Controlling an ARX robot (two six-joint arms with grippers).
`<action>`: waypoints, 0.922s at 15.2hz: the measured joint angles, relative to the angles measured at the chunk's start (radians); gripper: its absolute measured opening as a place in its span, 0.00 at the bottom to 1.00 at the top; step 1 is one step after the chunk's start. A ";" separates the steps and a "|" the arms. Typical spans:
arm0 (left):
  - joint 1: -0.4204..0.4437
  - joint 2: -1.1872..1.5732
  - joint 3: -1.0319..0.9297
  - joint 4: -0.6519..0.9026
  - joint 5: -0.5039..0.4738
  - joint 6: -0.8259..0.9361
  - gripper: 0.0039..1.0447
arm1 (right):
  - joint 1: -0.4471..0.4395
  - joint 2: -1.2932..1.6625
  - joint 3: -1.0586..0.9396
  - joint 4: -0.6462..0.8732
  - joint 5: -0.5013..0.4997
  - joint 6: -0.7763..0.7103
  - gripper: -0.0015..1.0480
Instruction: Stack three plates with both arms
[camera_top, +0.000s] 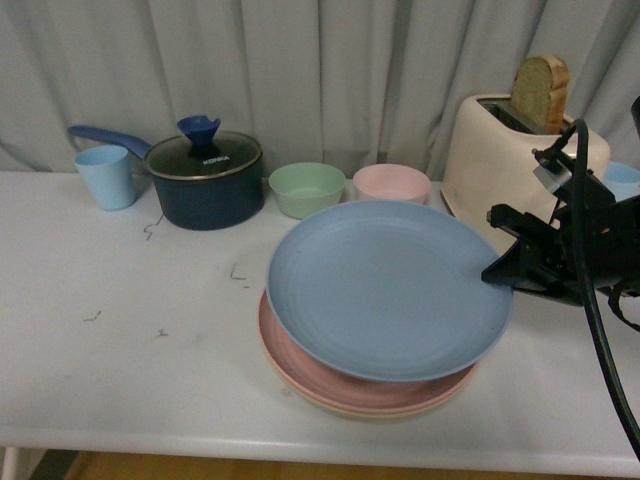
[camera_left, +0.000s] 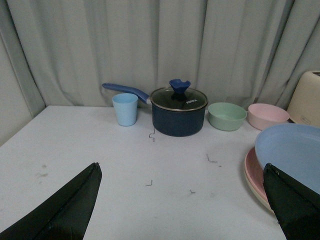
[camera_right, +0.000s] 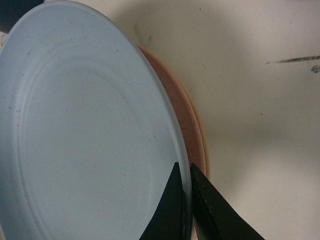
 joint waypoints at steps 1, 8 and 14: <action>0.000 0.000 0.000 0.000 0.000 0.000 0.94 | 0.006 0.014 0.002 0.000 0.000 0.003 0.03; 0.000 0.000 0.000 0.000 0.000 0.000 0.94 | 0.032 0.082 0.024 0.012 0.015 0.029 0.21; 0.000 0.000 0.000 0.000 0.000 0.000 0.94 | -0.030 -0.203 -0.167 0.099 0.024 0.035 0.86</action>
